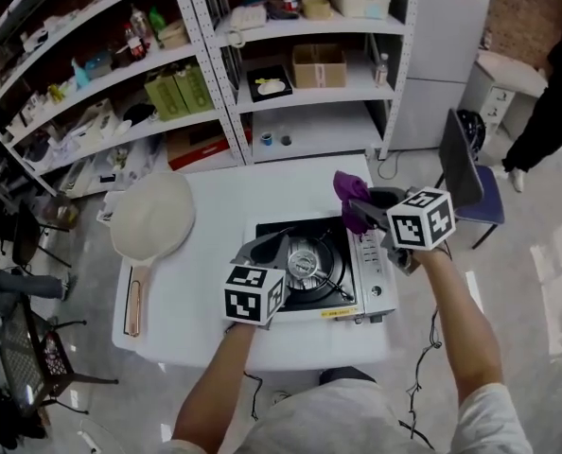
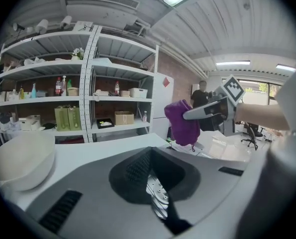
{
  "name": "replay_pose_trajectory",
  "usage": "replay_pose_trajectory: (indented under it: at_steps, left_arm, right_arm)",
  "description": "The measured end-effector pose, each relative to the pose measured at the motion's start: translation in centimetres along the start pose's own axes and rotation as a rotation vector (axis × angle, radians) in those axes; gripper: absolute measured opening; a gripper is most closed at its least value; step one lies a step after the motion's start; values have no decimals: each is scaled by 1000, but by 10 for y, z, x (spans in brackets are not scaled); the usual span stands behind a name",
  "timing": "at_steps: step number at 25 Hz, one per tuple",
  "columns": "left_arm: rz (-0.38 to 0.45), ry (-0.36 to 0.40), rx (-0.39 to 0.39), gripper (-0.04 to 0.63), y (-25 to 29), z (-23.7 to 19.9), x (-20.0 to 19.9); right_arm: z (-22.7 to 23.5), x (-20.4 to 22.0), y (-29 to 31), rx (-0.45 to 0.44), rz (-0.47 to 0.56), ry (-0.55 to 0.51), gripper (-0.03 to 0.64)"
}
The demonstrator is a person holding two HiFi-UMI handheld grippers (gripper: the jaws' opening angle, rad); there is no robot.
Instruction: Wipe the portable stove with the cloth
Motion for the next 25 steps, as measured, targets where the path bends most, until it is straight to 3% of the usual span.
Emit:
replay_pose_trajectory:
  at_steps: [15, 25]
  left_arm:
    - [53, 9, -8, 5, -73, -12, 8]
    - [78, 18, 2, 5, -114, -18, 18]
  right_arm:
    - [-127, 24, -32, 185, 78, -89, 63]
    - [-191, 47, -36, 327, 199, -55, 60]
Point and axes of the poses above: the fingertips, and each gripper's own axes: y forward along the fingers, z to its right, x out of its underside, the point moved 10 cm from there along -y, backward along the fingers, and after that the axes turned 15 degrees about -x, right-handed, at the moved point
